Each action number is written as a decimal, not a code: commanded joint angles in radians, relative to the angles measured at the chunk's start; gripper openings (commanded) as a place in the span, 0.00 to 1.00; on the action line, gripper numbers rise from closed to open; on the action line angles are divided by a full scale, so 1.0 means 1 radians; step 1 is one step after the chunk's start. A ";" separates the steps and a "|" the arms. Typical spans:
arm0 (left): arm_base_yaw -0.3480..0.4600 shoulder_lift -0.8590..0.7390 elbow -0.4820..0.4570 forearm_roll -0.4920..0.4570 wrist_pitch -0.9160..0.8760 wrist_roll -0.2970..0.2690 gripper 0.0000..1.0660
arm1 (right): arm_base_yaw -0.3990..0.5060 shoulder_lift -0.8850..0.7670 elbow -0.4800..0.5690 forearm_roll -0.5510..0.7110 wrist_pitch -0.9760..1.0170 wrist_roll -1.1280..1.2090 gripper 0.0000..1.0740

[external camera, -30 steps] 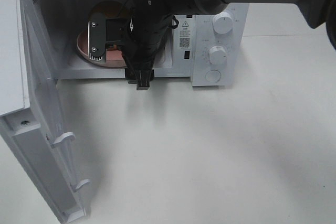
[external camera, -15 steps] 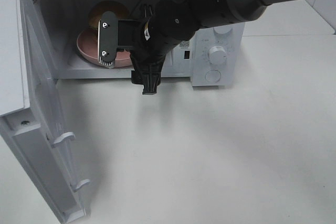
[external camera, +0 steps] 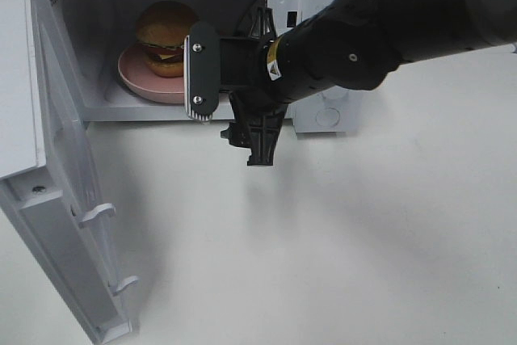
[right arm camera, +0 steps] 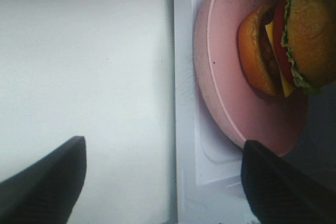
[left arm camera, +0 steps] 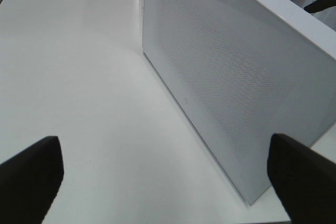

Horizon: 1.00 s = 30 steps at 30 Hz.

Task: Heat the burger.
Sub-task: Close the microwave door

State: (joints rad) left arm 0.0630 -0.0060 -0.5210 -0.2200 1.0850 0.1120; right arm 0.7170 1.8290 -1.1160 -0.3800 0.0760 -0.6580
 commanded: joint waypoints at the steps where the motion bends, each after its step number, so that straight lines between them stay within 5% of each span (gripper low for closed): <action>1: -0.001 -0.018 0.004 -0.001 -0.013 -0.002 0.92 | -0.002 -0.064 0.068 0.000 -0.016 0.049 0.71; 14: -0.001 -0.018 0.004 -0.001 -0.013 -0.002 0.92 | -0.002 -0.267 0.313 0.155 -0.004 0.317 0.71; 30: -0.001 -0.018 0.004 -0.001 -0.013 -0.002 0.92 | -0.005 -0.467 0.370 0.312 0.259 0.590 0.71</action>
State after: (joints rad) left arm 0.0630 -0.0060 -0.5210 -0.2200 1.0850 0.1120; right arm 0.7170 1.3940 -0.7500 -0.0760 0.2680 -0.1000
